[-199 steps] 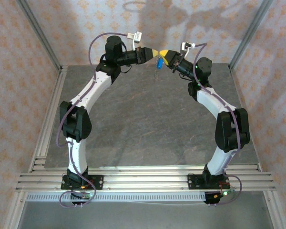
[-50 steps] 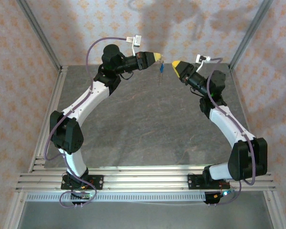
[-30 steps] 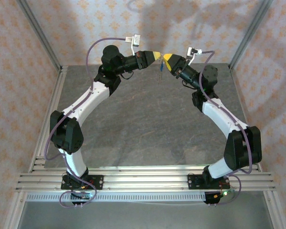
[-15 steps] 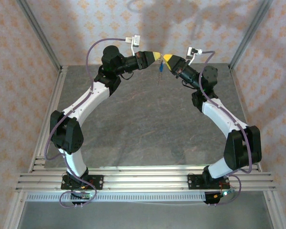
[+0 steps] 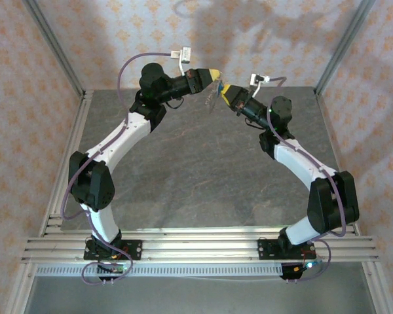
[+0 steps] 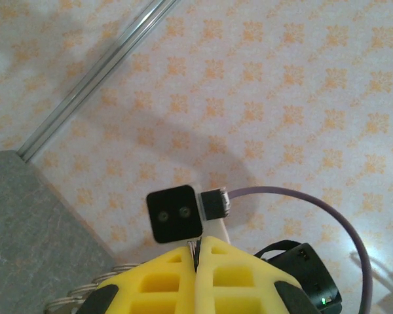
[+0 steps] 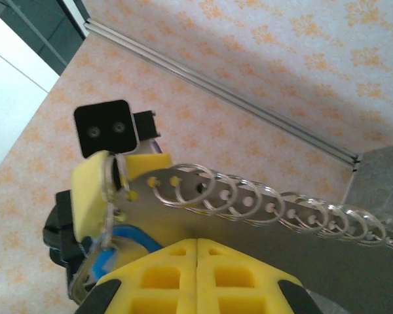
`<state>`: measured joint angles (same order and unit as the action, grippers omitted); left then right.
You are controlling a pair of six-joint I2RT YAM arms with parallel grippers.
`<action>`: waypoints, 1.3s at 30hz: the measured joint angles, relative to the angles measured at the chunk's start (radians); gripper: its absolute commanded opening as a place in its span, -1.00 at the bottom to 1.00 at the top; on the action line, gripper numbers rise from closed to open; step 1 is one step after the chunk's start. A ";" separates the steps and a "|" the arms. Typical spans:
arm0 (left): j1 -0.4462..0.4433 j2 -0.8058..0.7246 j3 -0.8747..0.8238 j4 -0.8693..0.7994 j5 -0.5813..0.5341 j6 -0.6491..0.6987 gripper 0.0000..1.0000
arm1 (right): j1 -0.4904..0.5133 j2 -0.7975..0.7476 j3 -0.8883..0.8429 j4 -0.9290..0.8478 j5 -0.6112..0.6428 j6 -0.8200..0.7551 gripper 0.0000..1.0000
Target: Put the keys on the keyring
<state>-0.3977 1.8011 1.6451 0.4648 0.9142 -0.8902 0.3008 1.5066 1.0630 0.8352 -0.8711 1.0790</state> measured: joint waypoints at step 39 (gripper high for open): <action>-0.002 0.000 -0.012 0.027 0.028 -0.008 -1.00 | -0.029 -0.055 0.047 -0.076 0.029 -0.061 -0.14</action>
<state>-0.3996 1.8011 1.6329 0.4915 0.9424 -0.8986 0.2718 1.4521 1.1095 0.7593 -0.8417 1.0180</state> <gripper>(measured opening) 0.042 0.430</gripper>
